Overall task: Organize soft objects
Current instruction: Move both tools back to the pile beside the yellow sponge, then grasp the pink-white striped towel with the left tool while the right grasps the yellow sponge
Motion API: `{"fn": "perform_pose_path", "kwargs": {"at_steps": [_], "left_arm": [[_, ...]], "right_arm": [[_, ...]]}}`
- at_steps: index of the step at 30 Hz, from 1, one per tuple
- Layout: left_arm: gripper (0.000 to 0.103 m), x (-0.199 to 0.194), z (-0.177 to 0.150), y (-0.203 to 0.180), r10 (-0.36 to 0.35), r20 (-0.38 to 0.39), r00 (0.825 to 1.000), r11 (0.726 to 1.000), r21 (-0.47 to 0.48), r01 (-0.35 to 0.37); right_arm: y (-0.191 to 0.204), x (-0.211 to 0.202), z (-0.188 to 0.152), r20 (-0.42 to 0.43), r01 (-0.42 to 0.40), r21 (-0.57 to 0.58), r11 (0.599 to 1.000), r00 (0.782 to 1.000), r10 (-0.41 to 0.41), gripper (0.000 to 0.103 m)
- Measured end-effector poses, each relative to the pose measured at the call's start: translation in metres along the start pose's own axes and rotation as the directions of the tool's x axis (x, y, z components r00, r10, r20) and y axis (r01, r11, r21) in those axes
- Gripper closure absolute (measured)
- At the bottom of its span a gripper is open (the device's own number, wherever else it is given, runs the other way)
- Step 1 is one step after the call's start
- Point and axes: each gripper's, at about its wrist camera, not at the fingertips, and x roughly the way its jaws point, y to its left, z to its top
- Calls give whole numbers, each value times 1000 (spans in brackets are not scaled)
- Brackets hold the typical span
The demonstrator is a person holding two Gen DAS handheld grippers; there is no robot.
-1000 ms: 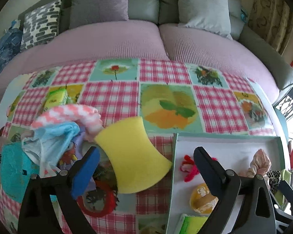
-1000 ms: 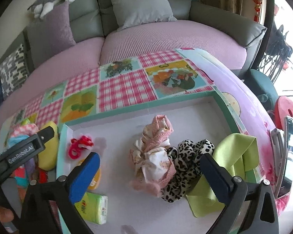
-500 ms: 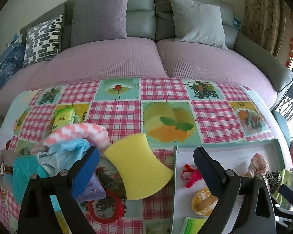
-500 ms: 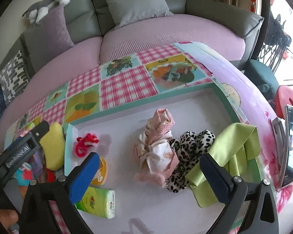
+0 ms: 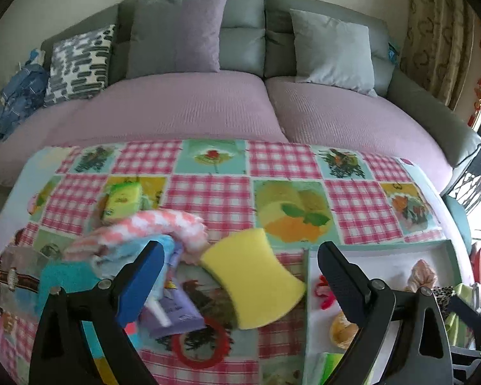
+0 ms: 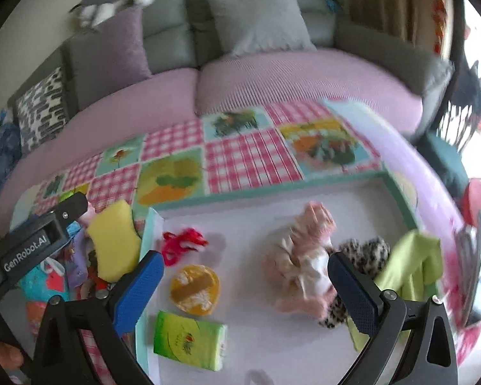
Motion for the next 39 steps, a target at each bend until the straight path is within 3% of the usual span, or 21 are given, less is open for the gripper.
{"fn": "perform_pose_path", "kwargs": {"at_steps": [3, 10, 16, 28, 30, 32, 36, 39], "left_arm": [[6, -7, 3, 14, 2, 16, 1000, 1000, -25, -1], [6, -22, 14, 57, 40, 15, 999, 997, -68, -39], [6, -25, 15, 104, 34, -23, 999, 988, -150, -37], [6, -7, 13, 158, 7, -117, 993, 972, -234, -34], [6, -1, 15, 164, -28, -131, 991, 966, -257, -6], [6, 6, 19, 167, -75, -153, 985, 966, -255, 34], [6, 17, 33, 171, -39, -191, 981, 981, -192, 2], [6, 28, 41, 176, -83, -216, 973, 982, -186, 43]], "right_arm": [[19, -4, 1, 47, 31, -66, 997, 999, -28, 0], [50, -1, 0, 56, -31, -116, 993, 998, 38, 0], [67, 5, -3, 9, -145, -99, 984, 989, 146, 0], [111, 15, -10, -56, -201, -160, 967, 979, 194, 0], [116, 19, -8, -75, -210, -161, 964, 977, 200, 0], [120, 22, -1, -75, -198, -165, 966, 979, 188, 0], [127, 30, 16, -95, -227, -151, 962, 972, 214, 0], [136, 40, 25, -125, -230, -169, 958, 969, 211, 1]]}}
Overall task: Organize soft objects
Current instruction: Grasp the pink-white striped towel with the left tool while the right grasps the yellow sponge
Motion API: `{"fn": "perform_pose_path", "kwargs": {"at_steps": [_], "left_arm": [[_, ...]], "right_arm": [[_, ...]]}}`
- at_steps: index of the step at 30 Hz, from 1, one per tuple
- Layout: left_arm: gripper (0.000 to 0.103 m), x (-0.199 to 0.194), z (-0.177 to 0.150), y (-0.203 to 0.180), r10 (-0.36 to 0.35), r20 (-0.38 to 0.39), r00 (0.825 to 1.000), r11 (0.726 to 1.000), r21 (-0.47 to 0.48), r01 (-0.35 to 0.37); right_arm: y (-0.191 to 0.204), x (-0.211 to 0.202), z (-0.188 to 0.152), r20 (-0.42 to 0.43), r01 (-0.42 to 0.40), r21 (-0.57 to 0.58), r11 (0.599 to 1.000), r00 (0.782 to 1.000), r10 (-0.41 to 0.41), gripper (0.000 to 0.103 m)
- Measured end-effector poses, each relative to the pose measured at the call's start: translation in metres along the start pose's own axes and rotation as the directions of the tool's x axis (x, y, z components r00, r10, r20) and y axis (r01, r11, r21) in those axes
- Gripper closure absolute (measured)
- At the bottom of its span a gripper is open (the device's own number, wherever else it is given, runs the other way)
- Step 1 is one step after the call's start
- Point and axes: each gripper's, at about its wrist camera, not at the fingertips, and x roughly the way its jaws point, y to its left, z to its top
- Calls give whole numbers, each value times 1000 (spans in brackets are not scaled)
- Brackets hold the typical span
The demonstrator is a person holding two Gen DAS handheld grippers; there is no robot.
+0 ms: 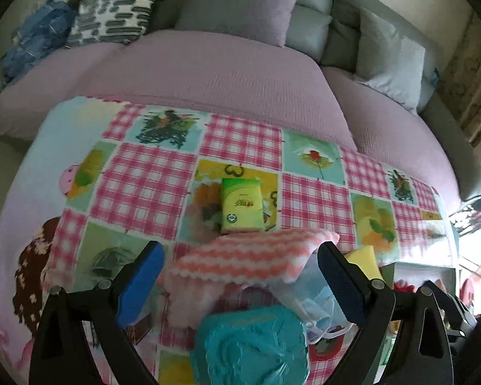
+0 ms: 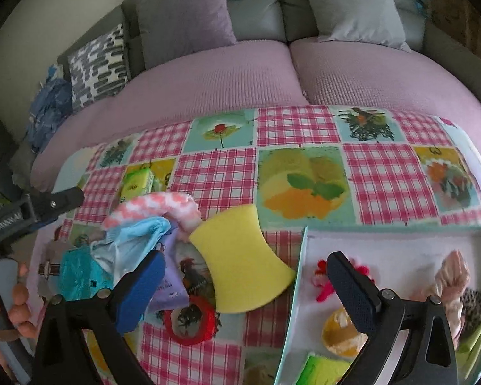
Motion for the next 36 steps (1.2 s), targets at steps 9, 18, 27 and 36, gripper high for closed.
{"fn": "perform_pose_path", "kwargs": {"at_steps": [9, 18, 27, 36], "left_arm": [[10, 42, 9, -12, -56, -143, 988, 997, 43, 62], [25, 77, 11, -31, -7, -238, 971, 993, 117, 36], [62, 100, 10, -29, -6, -278, 961, 995, 90, 32], [95, 85, 10, -18, -17, -223, 975, 997, 69, 33]], "right_arm": [[14, 32, 10, -104, 3, -47, 999, 994, -8, 16], [16, 61, 4, -180, 11, -76, 997, 983, -25, 25], [14, 73, -1, -212, 11, -84, 996, 977, -29, 36], [14, 67, -3, -199, 10, -82, 997, 980, -26, 41]]}}
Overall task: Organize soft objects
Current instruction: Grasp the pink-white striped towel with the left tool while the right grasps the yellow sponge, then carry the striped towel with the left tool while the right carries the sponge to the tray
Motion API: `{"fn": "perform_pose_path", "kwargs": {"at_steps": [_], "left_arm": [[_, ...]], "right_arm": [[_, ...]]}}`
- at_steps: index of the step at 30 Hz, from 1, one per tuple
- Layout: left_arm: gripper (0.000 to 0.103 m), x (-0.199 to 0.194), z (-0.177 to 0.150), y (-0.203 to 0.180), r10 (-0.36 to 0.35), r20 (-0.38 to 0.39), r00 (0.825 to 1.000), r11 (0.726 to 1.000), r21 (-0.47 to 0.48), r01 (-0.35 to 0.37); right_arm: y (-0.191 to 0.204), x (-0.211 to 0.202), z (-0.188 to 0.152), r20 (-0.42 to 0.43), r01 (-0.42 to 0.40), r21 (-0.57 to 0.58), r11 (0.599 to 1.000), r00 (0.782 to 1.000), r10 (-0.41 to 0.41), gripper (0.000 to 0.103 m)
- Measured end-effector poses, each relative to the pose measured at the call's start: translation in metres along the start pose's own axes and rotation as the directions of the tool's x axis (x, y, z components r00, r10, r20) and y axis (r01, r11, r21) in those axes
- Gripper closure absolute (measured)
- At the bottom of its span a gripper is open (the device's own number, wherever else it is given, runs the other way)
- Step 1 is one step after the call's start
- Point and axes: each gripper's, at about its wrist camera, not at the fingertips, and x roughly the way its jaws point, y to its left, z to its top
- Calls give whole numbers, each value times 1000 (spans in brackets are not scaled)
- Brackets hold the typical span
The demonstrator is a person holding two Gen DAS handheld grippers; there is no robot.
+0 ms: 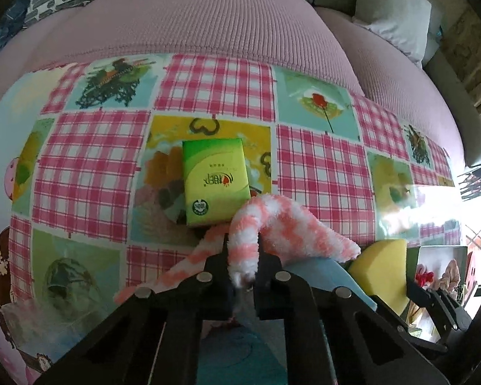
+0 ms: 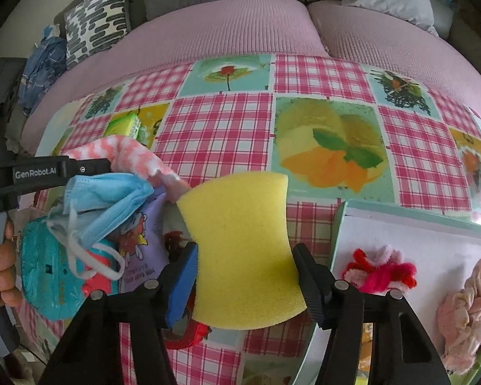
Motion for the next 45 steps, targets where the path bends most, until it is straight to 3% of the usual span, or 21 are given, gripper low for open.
{"fn": "perform_pose_path", "kwargs": {"at_steps": [5, 11, 18, 26, 33, 42, 45], "left_arm": [[96, -28, -3, 0, 16, 63, 998, 1000, -5, -16], [96, -81, -11, -2, 44, 190, 981, 999, -1, -45], [96, -141, -32, -23, 39, 354, 934, 999, 6, -44], [96, -186, -81, -62, -62, 501, 863, 998, 56, 39], [96, -195, -113, -113, -155, 533, 832, 984, 161, 80], [96, -183, -137, -188, -318, 467, 825, 925, 344, 162], [96, -174, -144, -210, -351, 431, 831, 902, 393, 178]], "right_arm": [[-3, -14, -8, 35, -12, 18, 1000, 999, 11, 42], [-3, -41, -15, 99, -22, 28, 999, 995, 19, 42], [-11, -79, -31, 172, -20, 62, 998, 985, 9, 42], [-36, -112, -60, 222, 12, 153, 988, 974, -46, 42], [-70, -133, -79, 251, 49, 224, 973, 962, -106, 42], [-131, -147, -96, 238, 133, 353, 926, 945, -226, 42], [-153, -155, -104, 236, 161, 405, 900, 933, -273, 42]]}}
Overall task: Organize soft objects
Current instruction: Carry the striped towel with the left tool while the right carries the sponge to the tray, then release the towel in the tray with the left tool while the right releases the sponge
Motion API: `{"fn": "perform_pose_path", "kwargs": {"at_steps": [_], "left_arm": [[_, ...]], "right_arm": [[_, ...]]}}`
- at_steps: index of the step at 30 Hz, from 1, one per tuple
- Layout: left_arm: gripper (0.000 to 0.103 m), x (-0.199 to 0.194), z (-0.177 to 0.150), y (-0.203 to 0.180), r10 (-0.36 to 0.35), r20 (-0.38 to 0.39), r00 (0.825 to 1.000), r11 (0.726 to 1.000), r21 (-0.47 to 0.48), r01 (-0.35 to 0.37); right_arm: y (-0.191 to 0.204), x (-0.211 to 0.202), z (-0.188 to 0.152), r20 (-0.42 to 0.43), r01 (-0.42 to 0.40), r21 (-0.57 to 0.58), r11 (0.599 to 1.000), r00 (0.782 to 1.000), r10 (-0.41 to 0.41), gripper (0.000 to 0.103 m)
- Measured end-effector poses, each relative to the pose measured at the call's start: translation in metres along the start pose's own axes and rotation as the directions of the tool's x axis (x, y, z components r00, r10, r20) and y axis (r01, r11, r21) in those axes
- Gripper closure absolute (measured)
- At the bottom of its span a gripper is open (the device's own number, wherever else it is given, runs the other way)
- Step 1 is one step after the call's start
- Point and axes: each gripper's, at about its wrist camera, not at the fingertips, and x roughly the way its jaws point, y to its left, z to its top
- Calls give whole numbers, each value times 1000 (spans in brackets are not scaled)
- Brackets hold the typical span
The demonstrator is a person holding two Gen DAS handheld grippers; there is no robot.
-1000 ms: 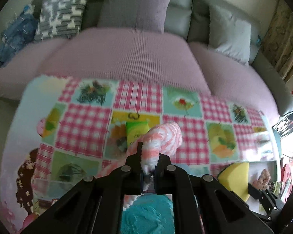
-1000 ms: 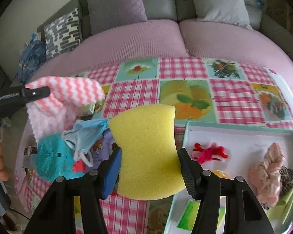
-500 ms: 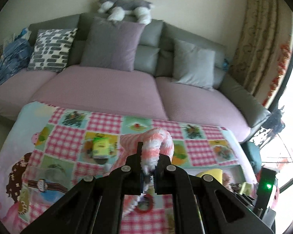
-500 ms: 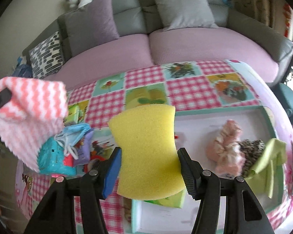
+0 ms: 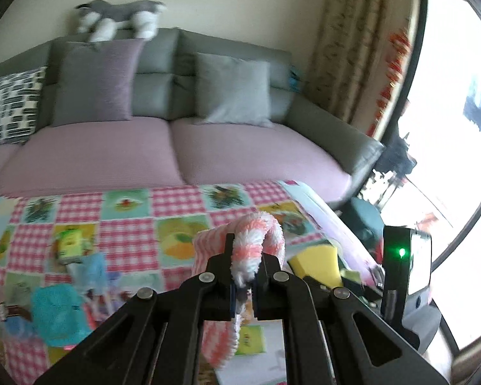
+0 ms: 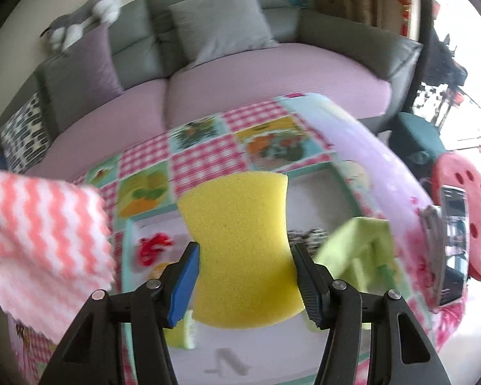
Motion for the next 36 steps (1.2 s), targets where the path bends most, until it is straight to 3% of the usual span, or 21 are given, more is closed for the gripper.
{"fn": "perform_pose_path", "kwargs": {"at_steps": [5, 8, 12, 16, 23, 30, 32, 33, 34, 36], "left_arm": [[96, 25, -11, -25, -39, -51, 998, 998, 46, 42], [96, 60, -23, -29, -14, -127, 992, 998, 54, 21], [96, 111, -50, -19, 19, -266, 964, 1000, 20, -14], [96, 135, -69, -11, 37, -339, 940, 999, 0, -39], [96, 155, -87, 1, 61, -400, 914, 997, -22, -76], [95, 148, -84, -1, 68, -412, 909, 996, -22, -84], [91, 142, -80, -3, 66, -408, 911, 997, -14, -79], [80, 139, -78, -3, 69, -404, 912, 997, -11, -80], [62, 134, -76, -4, 77, -395, 916, 996, -5, -86], [50, 125, -71, -5, 96, -375, 922, 995, 3, -102]], "right_arm": [[-28, -4, 1, 10, 47, 48, 998, 999, -48, 42], [-39, -1, 0, -2, 61, 61, 996, 998, -61, 42], [-45, 18, -5, -59, 83, 56, 995, 995, -80, 42], [-48, 31, -9, -93, 99, 51, 994, 991, -94, 42], [-45, 39, -11, -109, 112, 23, 993, 988, -109, 42], [-43, 36, -11, -110, 117, 27, 993, 987, -113, 40], [-42, 32, -9, -98, 117, 23, 993, 989, -114, 40], [-41, 30, -8, -94, 117, 22, 993, 989, -114, 38], [-41, 28, -7, -90, 116, 22, 993, 989, -114, 37], [-41, 24, -7, -86, 112, 22, 993, 990, -110, 37]]}}
